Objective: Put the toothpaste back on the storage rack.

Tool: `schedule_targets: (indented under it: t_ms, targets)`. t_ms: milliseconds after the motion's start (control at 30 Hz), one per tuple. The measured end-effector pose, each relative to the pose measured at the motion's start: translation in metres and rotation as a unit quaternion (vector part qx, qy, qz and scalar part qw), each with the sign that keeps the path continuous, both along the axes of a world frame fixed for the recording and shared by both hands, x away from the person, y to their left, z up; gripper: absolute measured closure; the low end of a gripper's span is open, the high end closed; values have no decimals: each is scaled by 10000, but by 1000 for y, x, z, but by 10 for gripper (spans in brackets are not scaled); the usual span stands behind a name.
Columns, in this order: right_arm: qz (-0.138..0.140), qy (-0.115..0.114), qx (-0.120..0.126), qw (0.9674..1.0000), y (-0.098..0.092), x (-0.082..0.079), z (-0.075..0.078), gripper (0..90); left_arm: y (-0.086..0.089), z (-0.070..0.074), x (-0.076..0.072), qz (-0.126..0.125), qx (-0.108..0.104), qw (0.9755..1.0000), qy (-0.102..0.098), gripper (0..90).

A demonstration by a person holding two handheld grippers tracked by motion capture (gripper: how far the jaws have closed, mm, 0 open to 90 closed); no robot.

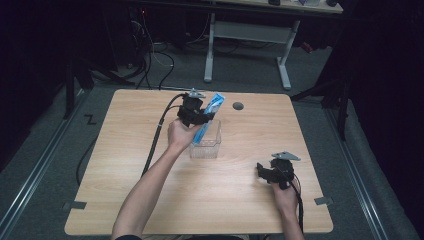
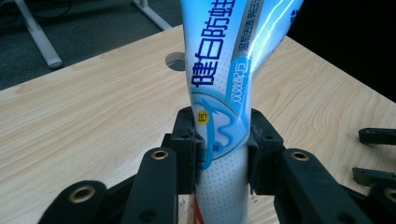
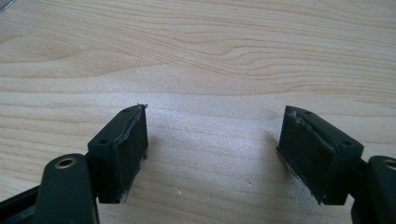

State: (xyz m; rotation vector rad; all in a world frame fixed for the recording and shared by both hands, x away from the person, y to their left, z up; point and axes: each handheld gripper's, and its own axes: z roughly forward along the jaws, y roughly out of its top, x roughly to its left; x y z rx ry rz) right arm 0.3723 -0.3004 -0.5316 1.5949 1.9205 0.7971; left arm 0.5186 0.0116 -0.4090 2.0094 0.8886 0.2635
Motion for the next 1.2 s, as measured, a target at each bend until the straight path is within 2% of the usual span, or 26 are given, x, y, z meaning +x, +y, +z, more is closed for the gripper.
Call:
schedule_targets:
  t_ms: [233,833,1200]
  targets:
    - [-1,4,2,10000,0,0,0,238,3,-1,-3,20,97,10000,12,689]
    - [-2,3,2,10000,0,0,0,238,9,-8,-8,124,139,9998,49,683]
    - [-4,9,7,10000,0,0,0,238,6,-13,-11,65,389,9992,4,681]
